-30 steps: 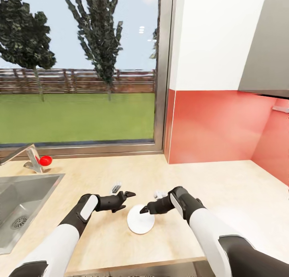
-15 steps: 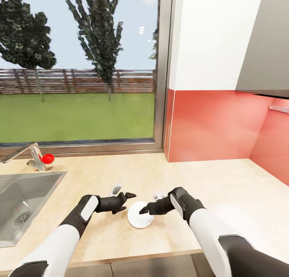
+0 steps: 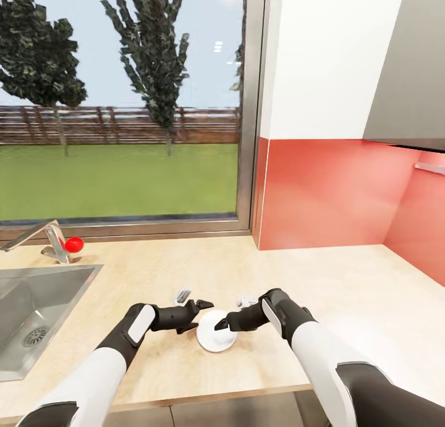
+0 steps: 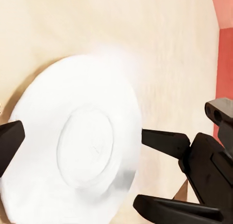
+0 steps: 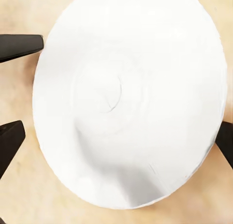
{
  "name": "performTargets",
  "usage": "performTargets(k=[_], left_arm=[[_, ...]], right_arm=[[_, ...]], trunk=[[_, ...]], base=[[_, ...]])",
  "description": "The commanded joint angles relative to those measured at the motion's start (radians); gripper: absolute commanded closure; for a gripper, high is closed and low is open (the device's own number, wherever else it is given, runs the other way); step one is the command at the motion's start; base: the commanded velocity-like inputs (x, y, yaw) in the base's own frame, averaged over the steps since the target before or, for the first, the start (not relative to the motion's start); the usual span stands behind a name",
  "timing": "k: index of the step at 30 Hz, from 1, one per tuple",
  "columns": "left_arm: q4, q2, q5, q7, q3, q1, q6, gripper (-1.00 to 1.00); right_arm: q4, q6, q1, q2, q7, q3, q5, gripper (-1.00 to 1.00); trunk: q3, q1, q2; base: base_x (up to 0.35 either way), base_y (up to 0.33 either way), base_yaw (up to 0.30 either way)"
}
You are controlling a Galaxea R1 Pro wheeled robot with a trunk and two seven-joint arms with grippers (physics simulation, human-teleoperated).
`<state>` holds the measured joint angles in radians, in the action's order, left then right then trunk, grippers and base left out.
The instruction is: Set up a coffee station on the kitchen countertop: keep the coffee maker on the countertop, move the bottle of coffee from the kitchen shelf to the counter next to the coffee maker, place a paper coffee filter on top of the coffee maker, put the saucer next to the coffee maker with the coffee cup on the saucer, and place the electric kettle next to the coffee maker.
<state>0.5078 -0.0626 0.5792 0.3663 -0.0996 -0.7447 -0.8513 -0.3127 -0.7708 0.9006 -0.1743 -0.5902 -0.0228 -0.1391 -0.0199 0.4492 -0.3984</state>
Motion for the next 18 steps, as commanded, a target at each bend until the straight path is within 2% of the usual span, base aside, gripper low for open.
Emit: performTargets(k=[1, 9, 14, 18], left_arm=[[0.000, -0.002, -0.009, 0.003, -0.008, -0.001, -0.006, -1.00], [0.000, -0.006, -0.006, 0.003, -0.008, -0.001, -0.006, -1.00], [0.000, -0.006, 0.018, 0.003, -0.008, -0.001, -0.006, -1.00], [0.000, -0.006, 0.023, 0.003, -0.008, -0.001, -0.006, -1.00]], right_arm=[[0.009, -0.005, 0.000, 0.000, -0.004, 0.003, -0.025, -1.00], [0.009, -0.005, 0.000, 0.000, -0.004, 0.003, -0.025, -1.00], [0.009, -0.005, 0.000, 0.000, -0.004, 0.003, -0.025, -1.00], [0.017, -0.005, 0.000, 0.000, -0.004, 0.003, -0.025, -1.00]], trunk=[[-0.002, 0.001, -0.002], [-0.002, 0.001, -0.002], [-0.002, 0.001, -0.002], [-0.002, 0.001, -0.002]], base=[[0.000, 0.000, 0.000], [0.000, 0.000, 0.000], [0.000, 0.000, 0.000], [0.000, 0.000, 0.000]])
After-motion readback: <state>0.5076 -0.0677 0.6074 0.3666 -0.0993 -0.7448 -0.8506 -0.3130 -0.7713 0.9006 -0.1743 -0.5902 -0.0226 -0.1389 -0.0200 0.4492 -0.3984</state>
